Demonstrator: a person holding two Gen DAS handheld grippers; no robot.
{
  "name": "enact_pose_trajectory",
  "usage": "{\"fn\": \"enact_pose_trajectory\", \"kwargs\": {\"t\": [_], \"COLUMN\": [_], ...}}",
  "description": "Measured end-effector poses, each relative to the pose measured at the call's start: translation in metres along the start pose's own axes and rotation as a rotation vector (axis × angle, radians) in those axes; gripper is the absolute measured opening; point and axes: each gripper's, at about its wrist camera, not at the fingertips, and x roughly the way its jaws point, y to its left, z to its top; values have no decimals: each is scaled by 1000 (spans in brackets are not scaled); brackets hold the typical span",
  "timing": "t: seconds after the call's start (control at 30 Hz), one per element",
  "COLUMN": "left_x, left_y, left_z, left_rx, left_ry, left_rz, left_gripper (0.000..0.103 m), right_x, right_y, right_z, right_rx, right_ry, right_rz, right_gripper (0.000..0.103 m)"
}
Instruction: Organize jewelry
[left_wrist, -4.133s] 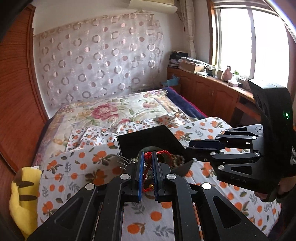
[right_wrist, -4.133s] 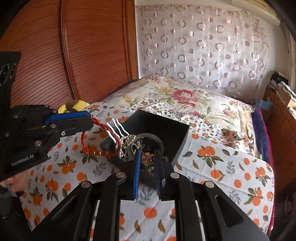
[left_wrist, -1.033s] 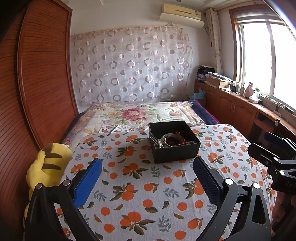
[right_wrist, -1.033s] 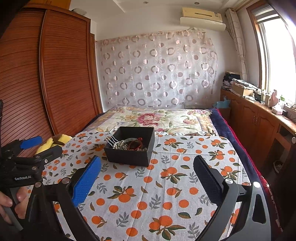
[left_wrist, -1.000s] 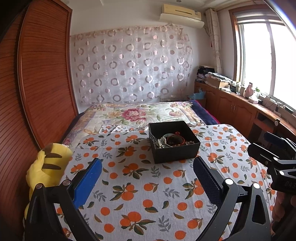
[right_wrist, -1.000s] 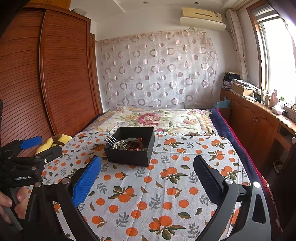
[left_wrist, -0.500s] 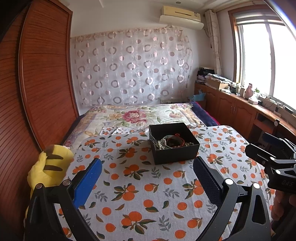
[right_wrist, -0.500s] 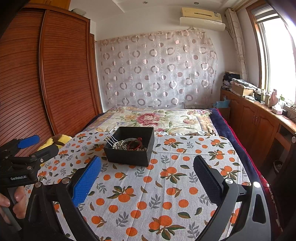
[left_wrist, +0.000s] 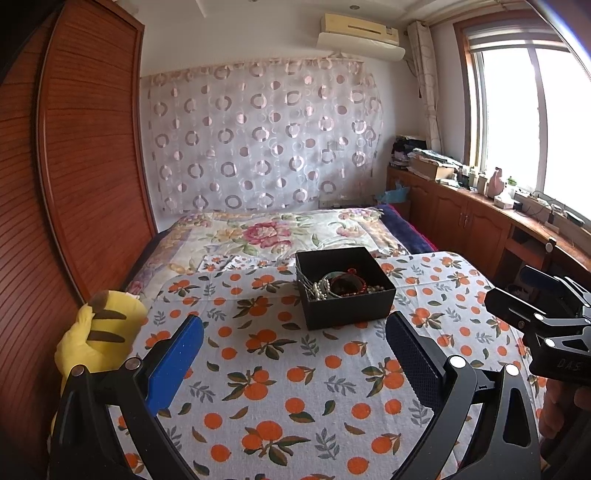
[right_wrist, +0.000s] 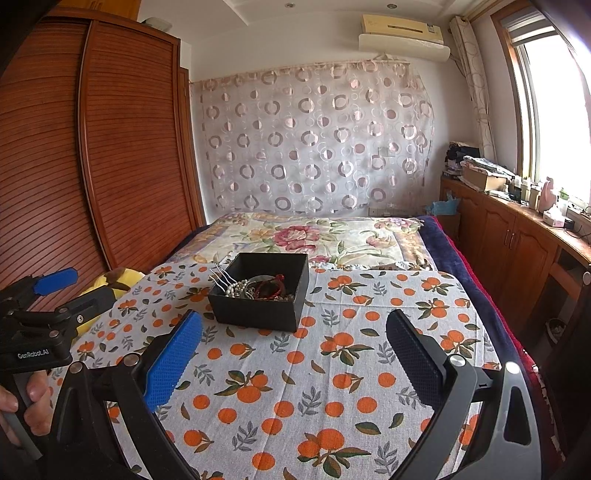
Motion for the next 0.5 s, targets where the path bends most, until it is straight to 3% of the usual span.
{"fn": "enact_pose_trajectory", "kwargs": {"t": [0.5], "left_x": [-4], "left_y": [-2], "left_z": [7], "left_rx": [2], "left_ry": [0], "left_rz": [-2], "left_gripper": [95], "right_x": [-1], "right_y": [0], "right_z": [-1], "right_rx": [0], "right_ry": [0], "right_rz": [0], "right_gripper": [100]}}
